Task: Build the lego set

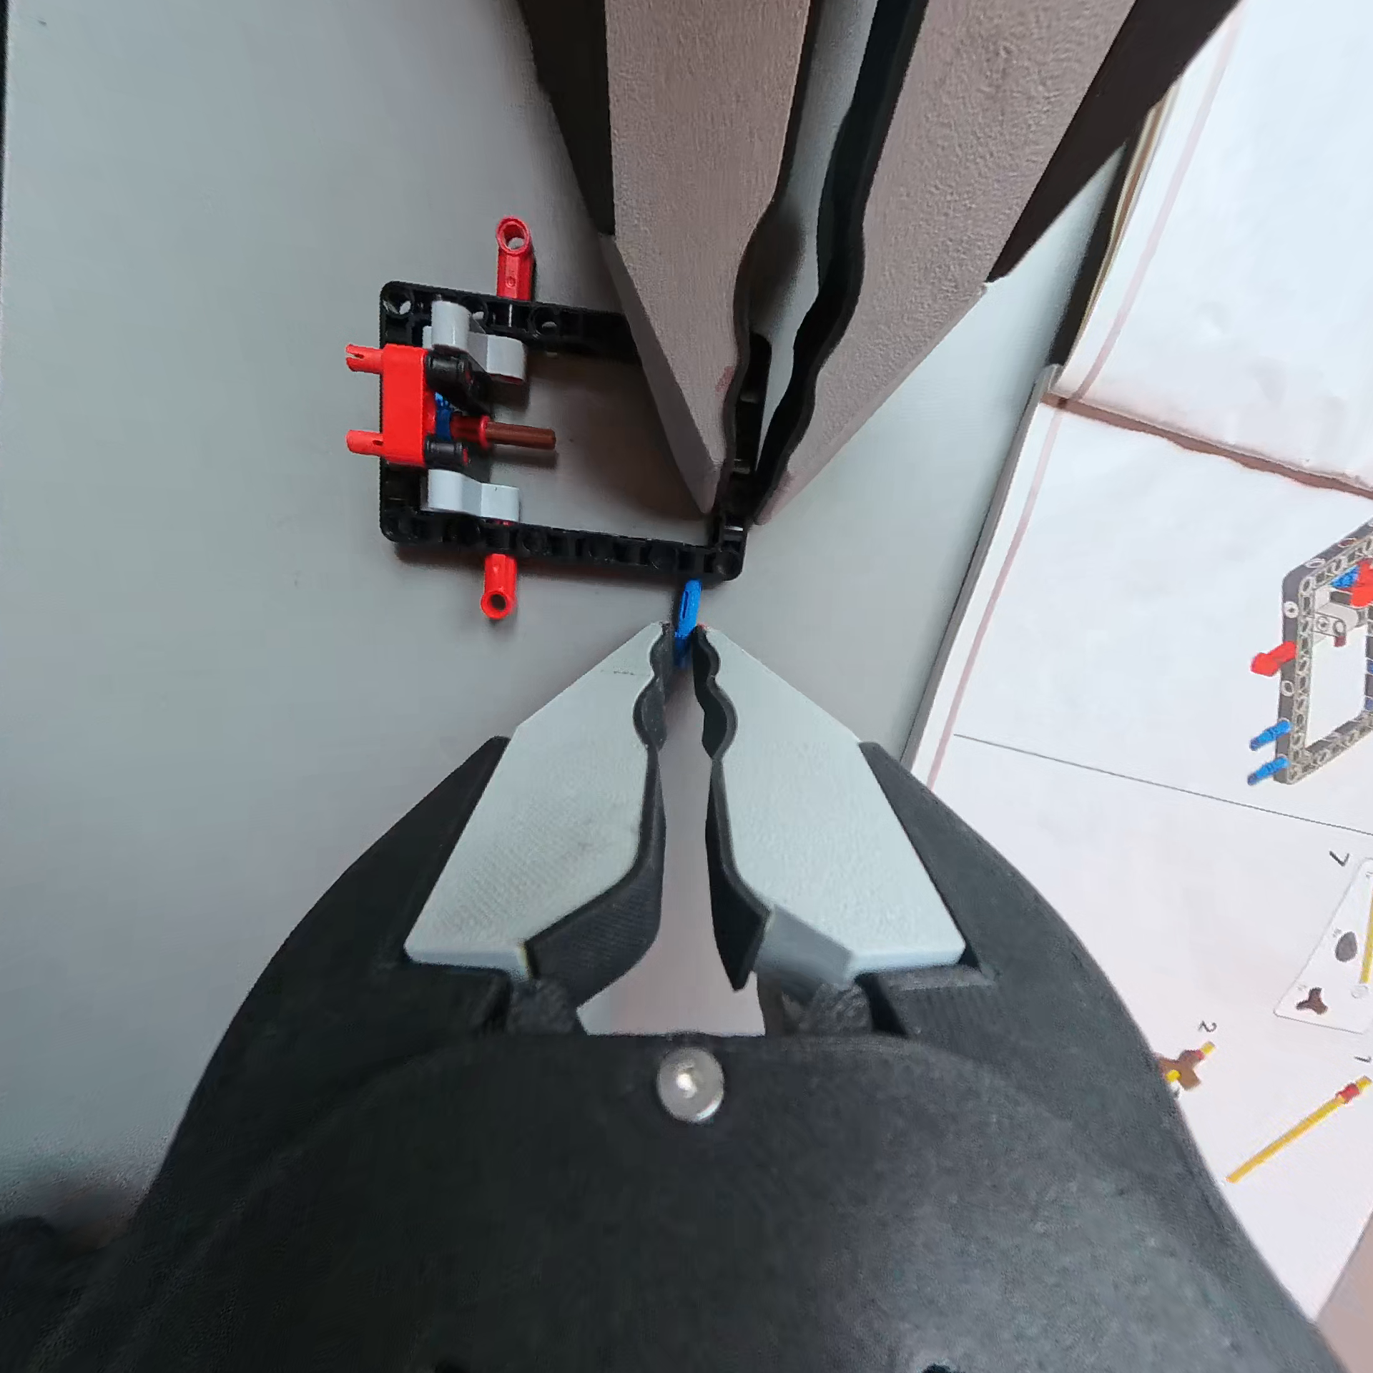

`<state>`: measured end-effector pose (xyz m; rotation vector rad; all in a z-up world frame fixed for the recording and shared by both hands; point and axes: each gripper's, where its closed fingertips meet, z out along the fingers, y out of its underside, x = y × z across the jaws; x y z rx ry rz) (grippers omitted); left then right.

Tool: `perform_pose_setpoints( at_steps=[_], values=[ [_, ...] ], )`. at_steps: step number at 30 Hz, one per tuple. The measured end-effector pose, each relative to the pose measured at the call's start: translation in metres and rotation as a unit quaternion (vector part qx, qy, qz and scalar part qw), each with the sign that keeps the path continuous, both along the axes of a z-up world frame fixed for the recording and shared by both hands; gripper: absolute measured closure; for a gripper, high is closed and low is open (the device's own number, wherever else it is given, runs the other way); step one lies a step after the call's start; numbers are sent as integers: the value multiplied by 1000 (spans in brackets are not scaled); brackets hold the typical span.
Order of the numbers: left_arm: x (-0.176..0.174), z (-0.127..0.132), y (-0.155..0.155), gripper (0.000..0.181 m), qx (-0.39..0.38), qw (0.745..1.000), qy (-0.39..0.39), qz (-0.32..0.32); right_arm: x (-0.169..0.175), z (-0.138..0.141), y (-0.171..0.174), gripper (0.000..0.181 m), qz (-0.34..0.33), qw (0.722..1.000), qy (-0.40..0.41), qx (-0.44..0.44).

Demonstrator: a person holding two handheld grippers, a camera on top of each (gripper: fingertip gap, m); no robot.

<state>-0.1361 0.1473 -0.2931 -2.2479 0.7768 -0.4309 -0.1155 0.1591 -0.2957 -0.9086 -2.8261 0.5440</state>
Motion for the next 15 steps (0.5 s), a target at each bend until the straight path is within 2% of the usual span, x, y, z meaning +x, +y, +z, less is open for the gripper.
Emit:
perform_pose_setpoints(
  at_steps=[15],
  values=[
    [-3, 0, 0, 175, 2, 1000, -1, 0, -5, 0, 1, 179, 21, 996, 79, -23]
  ],
)
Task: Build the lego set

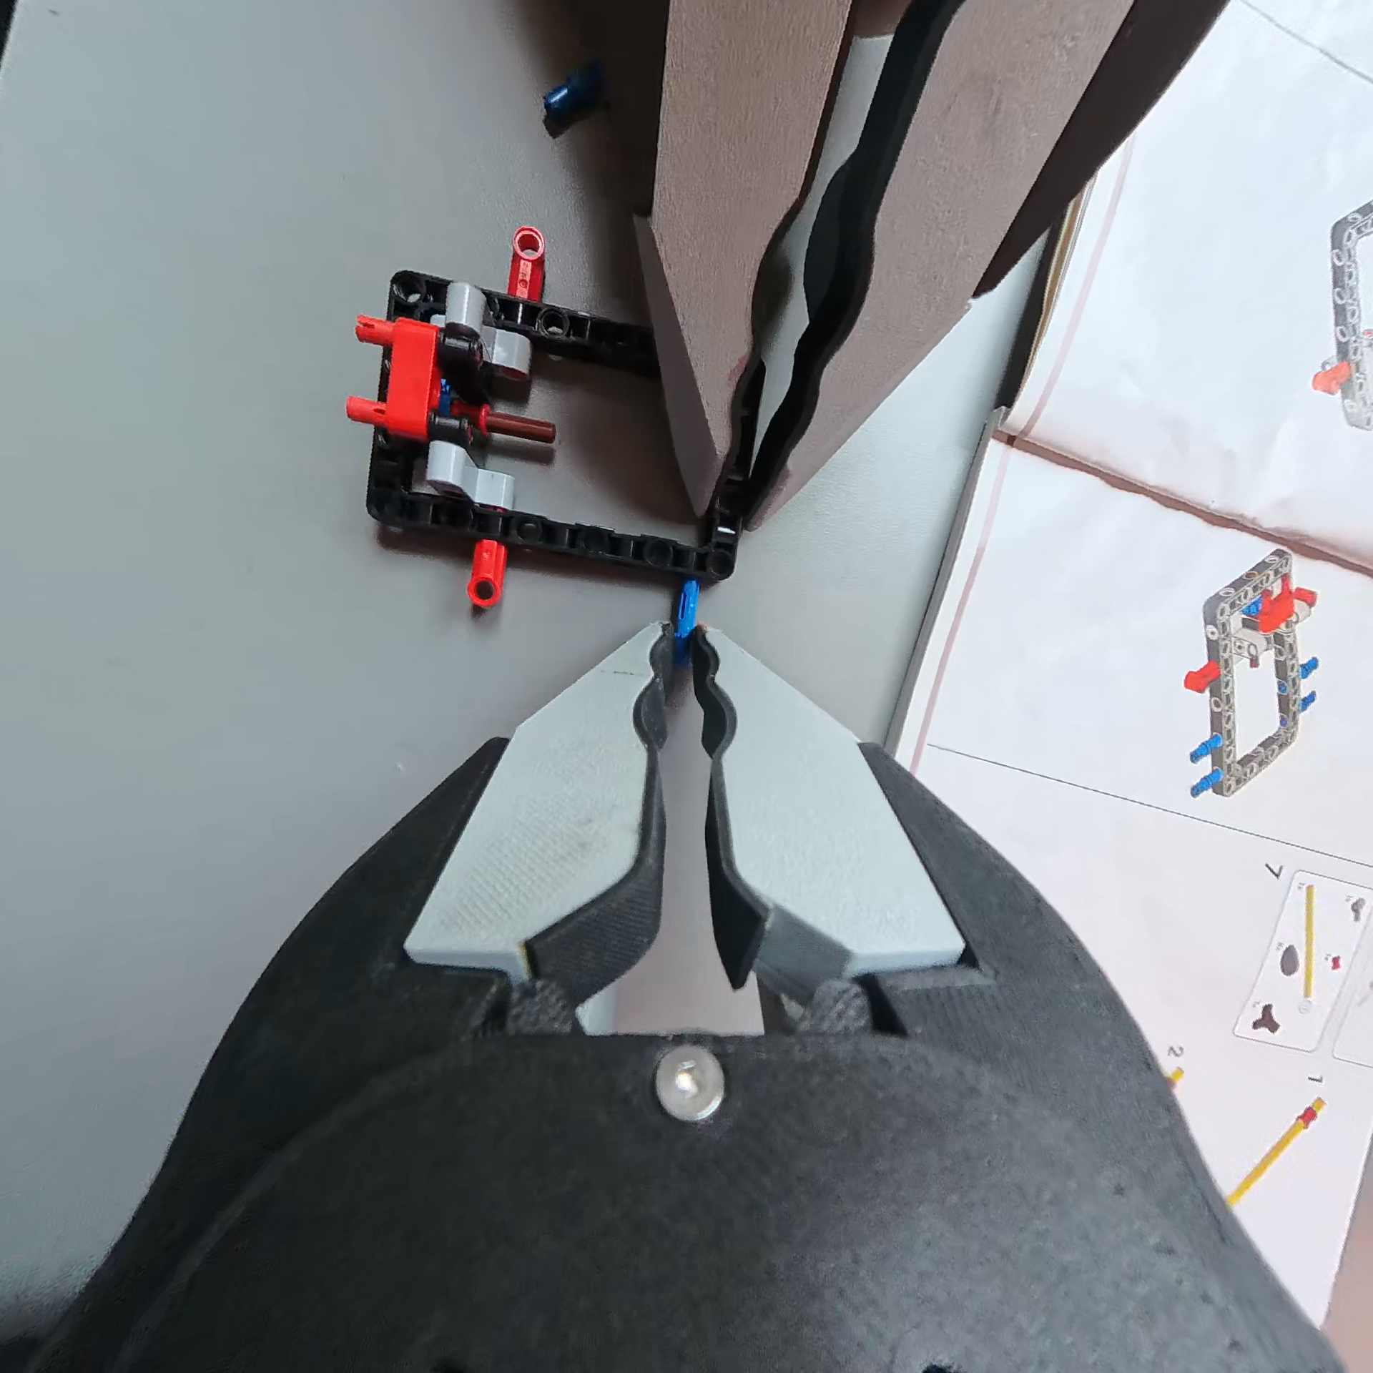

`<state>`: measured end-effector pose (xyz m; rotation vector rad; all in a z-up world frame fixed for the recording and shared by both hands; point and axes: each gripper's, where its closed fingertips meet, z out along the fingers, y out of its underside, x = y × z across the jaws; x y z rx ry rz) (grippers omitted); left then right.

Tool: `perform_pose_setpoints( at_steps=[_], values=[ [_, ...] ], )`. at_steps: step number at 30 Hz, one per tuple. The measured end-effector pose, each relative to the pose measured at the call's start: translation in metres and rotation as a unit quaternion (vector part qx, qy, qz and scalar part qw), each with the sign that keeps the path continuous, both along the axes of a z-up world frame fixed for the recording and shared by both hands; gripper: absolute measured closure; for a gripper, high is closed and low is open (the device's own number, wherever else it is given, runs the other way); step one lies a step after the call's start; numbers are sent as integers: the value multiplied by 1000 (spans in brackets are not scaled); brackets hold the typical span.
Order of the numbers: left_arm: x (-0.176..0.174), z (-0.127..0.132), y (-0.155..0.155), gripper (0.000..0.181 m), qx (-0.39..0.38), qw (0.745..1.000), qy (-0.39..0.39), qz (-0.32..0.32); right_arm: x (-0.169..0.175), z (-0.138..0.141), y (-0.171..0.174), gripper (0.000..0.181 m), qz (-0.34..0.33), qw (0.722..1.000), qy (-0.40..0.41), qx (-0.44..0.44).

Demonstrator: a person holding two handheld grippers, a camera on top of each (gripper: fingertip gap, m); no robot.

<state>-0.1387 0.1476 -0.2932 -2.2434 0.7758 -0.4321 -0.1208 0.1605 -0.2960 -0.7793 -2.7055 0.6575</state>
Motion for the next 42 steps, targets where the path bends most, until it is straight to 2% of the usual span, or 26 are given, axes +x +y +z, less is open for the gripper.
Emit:
perform_pose_setpoints(
  at_steps=[5, 8, 10, 15, 32, 42],
  values=[
    [-1, 0, 0, 175, 4, 1000, 10, 3, -1, 0, -1, 180, -2, 1000, 15, -2],
    [-1, 0, -1, 175, 8, 1000, 14, 3, 0, 1, -2, 180, 16, 999, 36, 19],
    [0, 0, -1, 175, 5, 1000, 8, 2, 0, 0, -3, 180, 24, 999, 38, 2],
    [0, 0, -2, 175, 9, 1000, 12, 1, 0, 1, -3, 180, 15, 998, 9, -52],
    [1, 0, -2, 175, 13, 1000, 16, -3, 2, 1, -4, 180, 16, 998, -9, -65],
    [1, 0, -1, 175, 11, 1000, 20, 8, 2, 1, -4, 180, -26, 993, -63, -96]
  ],
)
